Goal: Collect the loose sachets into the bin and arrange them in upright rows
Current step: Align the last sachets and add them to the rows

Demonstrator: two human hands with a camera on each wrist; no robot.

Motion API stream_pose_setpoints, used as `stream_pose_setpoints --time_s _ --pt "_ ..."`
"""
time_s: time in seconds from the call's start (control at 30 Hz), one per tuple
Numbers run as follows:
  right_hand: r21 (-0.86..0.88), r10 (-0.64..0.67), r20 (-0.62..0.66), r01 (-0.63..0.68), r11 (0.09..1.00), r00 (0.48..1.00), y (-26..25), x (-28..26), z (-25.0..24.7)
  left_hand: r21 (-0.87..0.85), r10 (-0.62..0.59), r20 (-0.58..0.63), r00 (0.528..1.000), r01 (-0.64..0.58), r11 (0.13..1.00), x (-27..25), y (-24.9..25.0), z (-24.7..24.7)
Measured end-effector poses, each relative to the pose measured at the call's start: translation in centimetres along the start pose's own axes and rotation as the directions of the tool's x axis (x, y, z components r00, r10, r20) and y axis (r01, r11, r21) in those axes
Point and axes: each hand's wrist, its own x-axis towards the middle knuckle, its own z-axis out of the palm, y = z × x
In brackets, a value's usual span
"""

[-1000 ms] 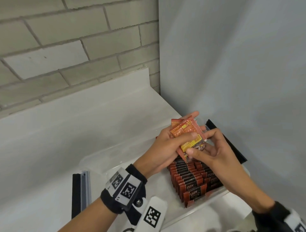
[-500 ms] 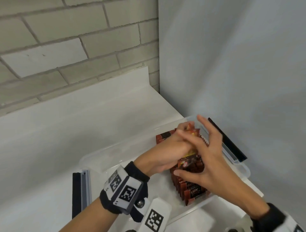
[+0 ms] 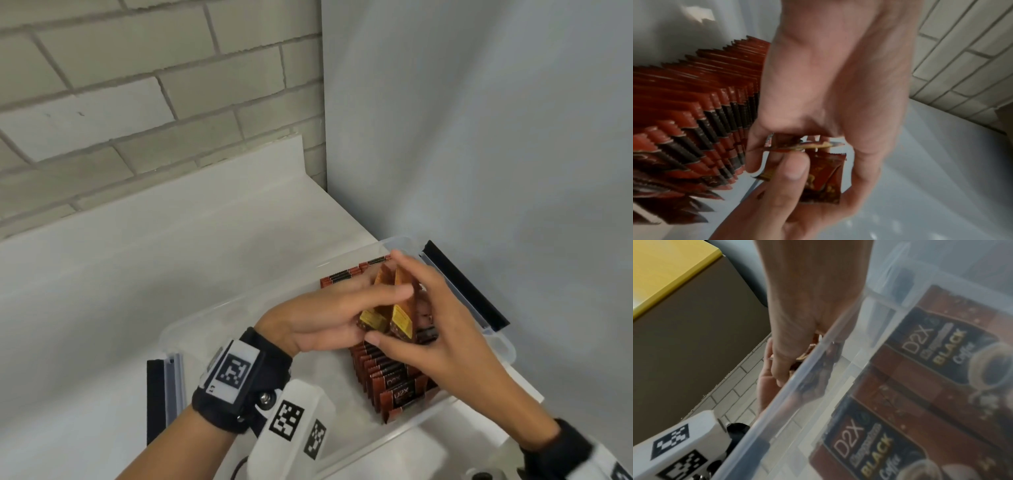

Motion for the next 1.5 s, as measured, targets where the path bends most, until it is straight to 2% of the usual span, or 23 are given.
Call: stream_pose_setpoints --time_s 0.17,0.3,0.43,0.63,0.73,0.87,0.97,1.1,1.17,1.23,1.3,1.4,1.5 --pt "-0.006 -0.02 -0.006 0.02 1.0 1.0 0.0 0.2 -0.2 -0.042 -0.04 -0.056 0.998 0.038 0.998 0.0 -0.4 -0.6" --pt "-0.09 0.004 0.072 0.003 0.996 0.997 0.0 0.1 0.0 0.121 -0.044 -0.035 0.998 0.048 0.992 -0.3 -0.5 -0.9" --pt "-0.04 0.081 0.092 -0.078 0.996 0.992 -0.2 0.0 0.0 0.223 -0.052 -0.097 0.994 0.073 0.972 -0.1 -0.8 -0.7" --pt "0.008 0.145 0.047 -0.145 0.989 0.988 0.1 -0.1 0.2 0.129 -0.061 -0.198 0.978 0.088 0.988 0.4 -0.3 -0.6" --pt "0.085 0.171 0.007 -0.171 0.982 0.985 0.3 0.1 0.1 0.099 -0.04 -0.265 0.964 0.068 0.993 0.7 -0.3 -1.1" --pt "0.218 0.269 -0.144 -0.235 0.947 0.952 0.6 0.5 -0.5 0.103 0.056 -0.299 0.953 -0.026 0.994 0.8 -0.1 -1.4" --pt "0.337 0.376 -0.138 -0.313 0.888 0.916 1.2 0.6 -1.1 0.083 0.089 -0.273 0.958 -0.068 0.994 0.7 0.0 -1.4" --pt "0.469 0.432 -0.08 -0.349 0.811 0.898 1.2 0.5 -1.6 0.125 0.073 -0.294 0.953 -0.038 0.991 0.8 -0.2 -1.4" --pt "0.518 0.46 -0.113 -0.343 0.784 0.881 1.1 0.5 -1.8 0.134 0.051 -0.306 0.951 -0.01 0.991 0.9 -0.2 -1.5" --pt "0.533 0.46 -0.169 -0.312 0.787 0.872 1.0 0.5 -2.0 0.12 0.005 -0.3 0.954 0.033 0.992 1.0 -0.1 -1.6" --pt "0.533 0.42 -0.197 -0.262 0.804 0.886 0.9 0.4 -2.2 0.076 -0.047 -0.297 0.954 0.073 0.994 1.1 0.0 -1.9" --pt "0.515 0.359 -0.183 -0.222 0.828 0.915 0.6 0.1 -2.2 0.012 -0.072 -0.287 0.955 0.079 0.997 1.1 0.0 -2.0" --pt "0.441 0.274 -0.142 -0.187 0.878 0.951 0.5 0.0 -2.1 0.016 -0.045 -0.269 0.962 0.051 0.999 1.1 0.0 -2.0"
